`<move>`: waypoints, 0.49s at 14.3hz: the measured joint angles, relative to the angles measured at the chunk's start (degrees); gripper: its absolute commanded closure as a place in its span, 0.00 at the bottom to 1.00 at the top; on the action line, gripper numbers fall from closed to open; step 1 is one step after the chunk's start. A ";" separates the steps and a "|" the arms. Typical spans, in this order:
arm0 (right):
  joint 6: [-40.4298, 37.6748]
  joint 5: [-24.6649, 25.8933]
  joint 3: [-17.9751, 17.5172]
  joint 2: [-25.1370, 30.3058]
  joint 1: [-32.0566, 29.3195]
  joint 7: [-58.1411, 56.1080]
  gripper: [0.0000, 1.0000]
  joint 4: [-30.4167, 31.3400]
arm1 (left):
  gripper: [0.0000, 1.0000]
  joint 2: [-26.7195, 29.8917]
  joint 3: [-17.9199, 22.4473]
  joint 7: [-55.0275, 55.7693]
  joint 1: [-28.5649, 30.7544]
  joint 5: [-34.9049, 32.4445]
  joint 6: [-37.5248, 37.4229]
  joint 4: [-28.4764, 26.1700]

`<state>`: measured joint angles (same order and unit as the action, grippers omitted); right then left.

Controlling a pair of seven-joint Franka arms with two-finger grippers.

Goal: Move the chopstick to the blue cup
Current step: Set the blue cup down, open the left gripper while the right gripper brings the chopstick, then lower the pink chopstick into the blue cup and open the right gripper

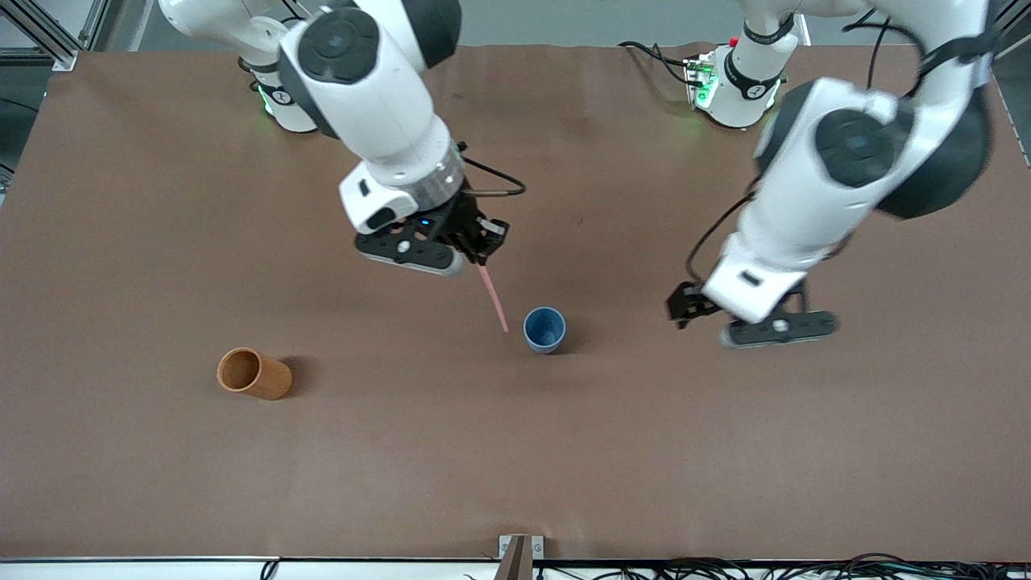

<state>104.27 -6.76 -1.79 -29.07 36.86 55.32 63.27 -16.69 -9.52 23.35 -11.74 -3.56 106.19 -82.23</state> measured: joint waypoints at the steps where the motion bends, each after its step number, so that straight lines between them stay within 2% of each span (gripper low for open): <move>1: 0.60 0.00 0.00 -0.77 0.46 0.07 1.00 -0.11 | 0.00 1.95 2.46 -5.22 0.04 1.83 -1.95 -0.01; 4: 0.82 -0.01 -0.01 -2.78 1.53 0.09 0.99 -0.47 | 0.00 7.28 8.09 -18.70 0.65 4.39 -8.44 -0.03; 7: 1.75 -0.01 -0.01 -4.72 2.79 0.14 0.99 -0.52 | 0.00 12.20 8.52 -24.19 2.89 4.42 -14.33 -0.13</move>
<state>106.02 -6.76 -1.80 -33.79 39.64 55.46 62.75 -4.49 -1.00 -0.85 -8.85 0.86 91.86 -82.36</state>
